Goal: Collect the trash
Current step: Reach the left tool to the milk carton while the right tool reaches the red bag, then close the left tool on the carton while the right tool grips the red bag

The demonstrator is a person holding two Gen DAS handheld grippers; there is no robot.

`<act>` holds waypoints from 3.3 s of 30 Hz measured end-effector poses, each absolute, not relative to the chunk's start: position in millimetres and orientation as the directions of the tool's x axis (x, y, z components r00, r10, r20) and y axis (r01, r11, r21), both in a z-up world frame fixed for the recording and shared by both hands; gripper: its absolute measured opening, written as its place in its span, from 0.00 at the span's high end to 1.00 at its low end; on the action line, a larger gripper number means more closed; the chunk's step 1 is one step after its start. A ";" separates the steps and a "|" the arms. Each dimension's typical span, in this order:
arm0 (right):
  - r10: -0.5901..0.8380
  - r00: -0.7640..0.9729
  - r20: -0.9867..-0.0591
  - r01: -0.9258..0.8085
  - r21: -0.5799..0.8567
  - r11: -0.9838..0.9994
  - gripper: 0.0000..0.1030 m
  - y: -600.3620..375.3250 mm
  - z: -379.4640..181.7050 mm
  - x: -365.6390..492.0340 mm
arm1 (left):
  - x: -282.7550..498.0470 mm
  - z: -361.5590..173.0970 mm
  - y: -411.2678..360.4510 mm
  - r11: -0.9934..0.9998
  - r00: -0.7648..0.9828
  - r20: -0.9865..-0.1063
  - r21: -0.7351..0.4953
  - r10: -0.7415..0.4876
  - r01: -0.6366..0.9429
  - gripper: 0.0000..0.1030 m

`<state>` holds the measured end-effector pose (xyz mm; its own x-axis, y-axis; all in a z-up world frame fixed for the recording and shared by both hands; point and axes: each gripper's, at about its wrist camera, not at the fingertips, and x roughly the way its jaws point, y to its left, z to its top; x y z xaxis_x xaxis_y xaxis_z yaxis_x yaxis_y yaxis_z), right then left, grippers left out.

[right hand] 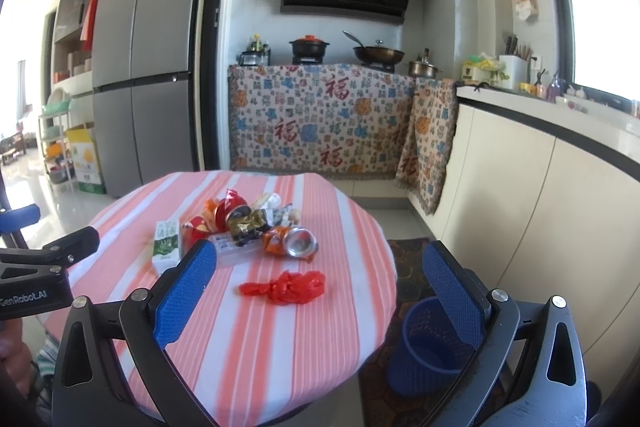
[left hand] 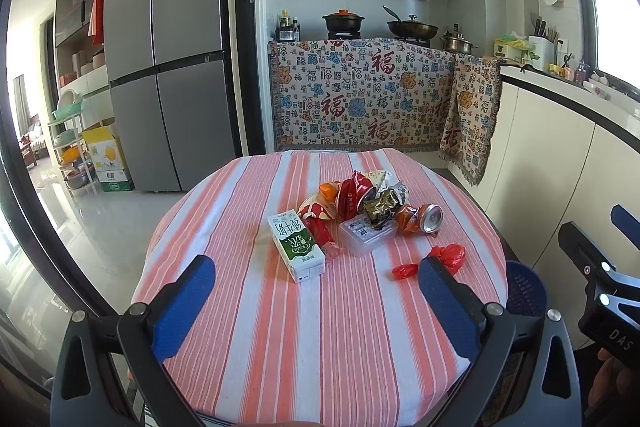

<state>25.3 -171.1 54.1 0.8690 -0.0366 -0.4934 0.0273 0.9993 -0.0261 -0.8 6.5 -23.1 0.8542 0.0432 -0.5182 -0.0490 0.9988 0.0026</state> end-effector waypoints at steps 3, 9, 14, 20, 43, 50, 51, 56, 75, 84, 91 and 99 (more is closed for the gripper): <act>-0.035 0.868 -0.496 0.025 -0.028 0.999 0.00 -170.8 55.0 27.2 | 3.0 -23.3 13.0 0.998 0.846 -0.532 -0.024 0.035 -0.056 0.00; -0.041 0.858 -0.512 0.032 -0.026 0.999 0.00 -173.8 52.2 31.0 | 10.1 -31.3 27.7 0.995 0.827 -0.561 -0.065 0.025 -0.074 0.00; -0.047 0.845 -0.532 0.039 -0.027 0.999 0.00 -176.1 44.5 36.9 | 20.8 -46.8 34.6 0.993 0.804 -0.595 -0.091 0.009 -0.078 0.00; -0.017 0.804 -0.595 0.015 -0.008 1.000 0.00 -177.2 11.2 57.8 | 49.1 -85.0 41.2 0.990 0.755 -0.655 -0.098 0.009 -0.097 0.00; 0.077 0.507 -0.859 -0.092 0.035 0.995 0.00 -150.9 -131.3 148.8 | 181.5 -176.1 46.8 0.977 0.556 -0.820 0.017 0.134 -0.212 0.00; 0.093 0.545 -0.833 -0.090 0.053 0.995 0.00 -151.8 -135.4 144.7 | 166.1 -176.1 83.6 0.968 0.554 -0.818 0.013 0.155 -0.252 0.00; 0.094 0.548 -0.831 -0.089 0.054 0.995 0.00 -151.5 -135.6 144.5 | 163.2 -176.2 85.4 0.970 0.557 -0.817 0.013 0.149 -0.241 0.00; 0.125 0.526 -0.841 -0.114 0.076 0.991 0.00 -155.6 -135.8 145.9 | 157.4 -177.0 84.0 0.982 0.568 -0.814 0.019 0.124 -0.188 0.00; 0.123 0.483 -0.867 0.021 0.152 0.988 0.11 -181.0 -137.2 221.4 | 219.5 -148.3 82.8 1.000 0.577 -0.816 0.010 0.015 -0.011 0.00; 0.124 0.466 -0.876 -0.051 0.113 0.992 0.13 -241.1 -126.4 192.9 | 210.8 -154.4 99.5 0.997 0.549 -0.833 -0.051 -0.072 0.054 0.06; 0.216 0.399 -0.891 -0.146 0.171 0.974 0.13 -222.2 -112.7 217.3 | 230.1 -150.0 89.1 0.990 0.506 -0.855 -0.058 -0.116 0.129 0.07; 0.224 0.297 -0.928 -0.247 0.152 0.957 0.58 -205.5 -119.7 236.7 | 231.3 -147.4 105.3 0.987 0.472 -0.868 -0.117 -0.155 0.109 0.49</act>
